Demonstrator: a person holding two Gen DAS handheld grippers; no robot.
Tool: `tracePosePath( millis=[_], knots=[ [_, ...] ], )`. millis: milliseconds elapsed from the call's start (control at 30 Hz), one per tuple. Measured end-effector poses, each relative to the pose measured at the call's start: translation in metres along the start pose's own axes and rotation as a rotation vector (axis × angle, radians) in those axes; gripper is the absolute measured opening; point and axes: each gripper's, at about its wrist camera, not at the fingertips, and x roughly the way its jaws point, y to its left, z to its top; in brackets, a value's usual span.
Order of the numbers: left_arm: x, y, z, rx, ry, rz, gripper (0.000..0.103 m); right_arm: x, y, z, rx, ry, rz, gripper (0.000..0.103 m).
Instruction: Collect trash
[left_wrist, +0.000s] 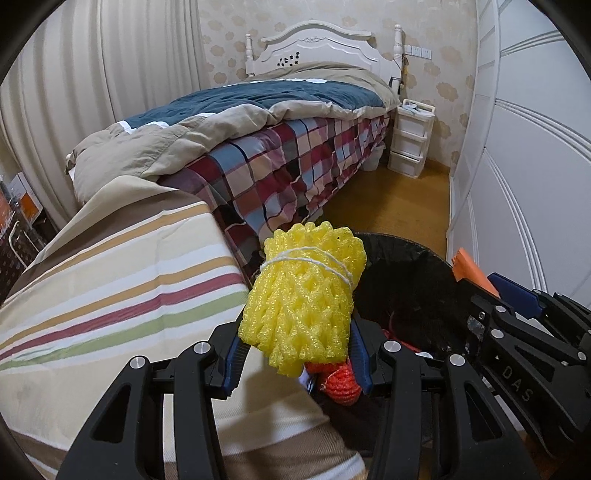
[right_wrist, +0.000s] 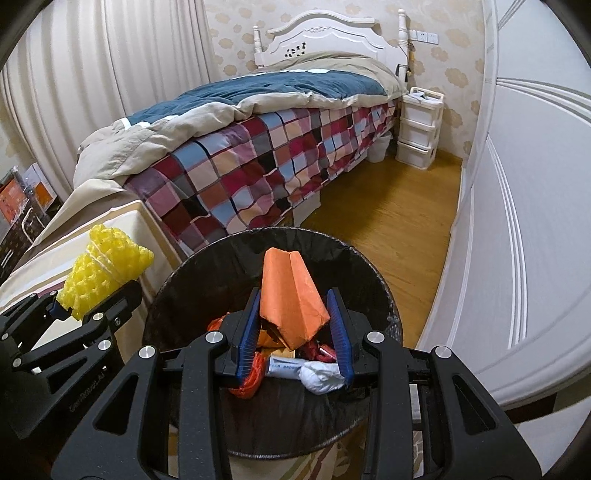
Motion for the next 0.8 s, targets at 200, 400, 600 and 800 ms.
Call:
tracePosePath(
  millis=[200,400,600,800],
  knots=[
    [0.007,-0.003,0.004,0.000,0.019,0.003,0.048,0.012,-0.005,0.004,0.013,0.010,-0.007,0.034],
    [0.009,-0.001,0.007,-0.011,0.016,0.002,0.067,0.017,-0.007,0.005,0.022,0.014,-0.016,0.036],
    [0.007,0.000,0.006,-0.012,0.003,0.011,0.074,0.017,-0.009,0.005,0.030,0.009,-0.034,0.049],
    [0.004,0.001,0.006,-0.020,-0.007,0.022,0.078,0.012,-0.012,0.005,0.039,0.001,-0.062,0.069]
  ],
)
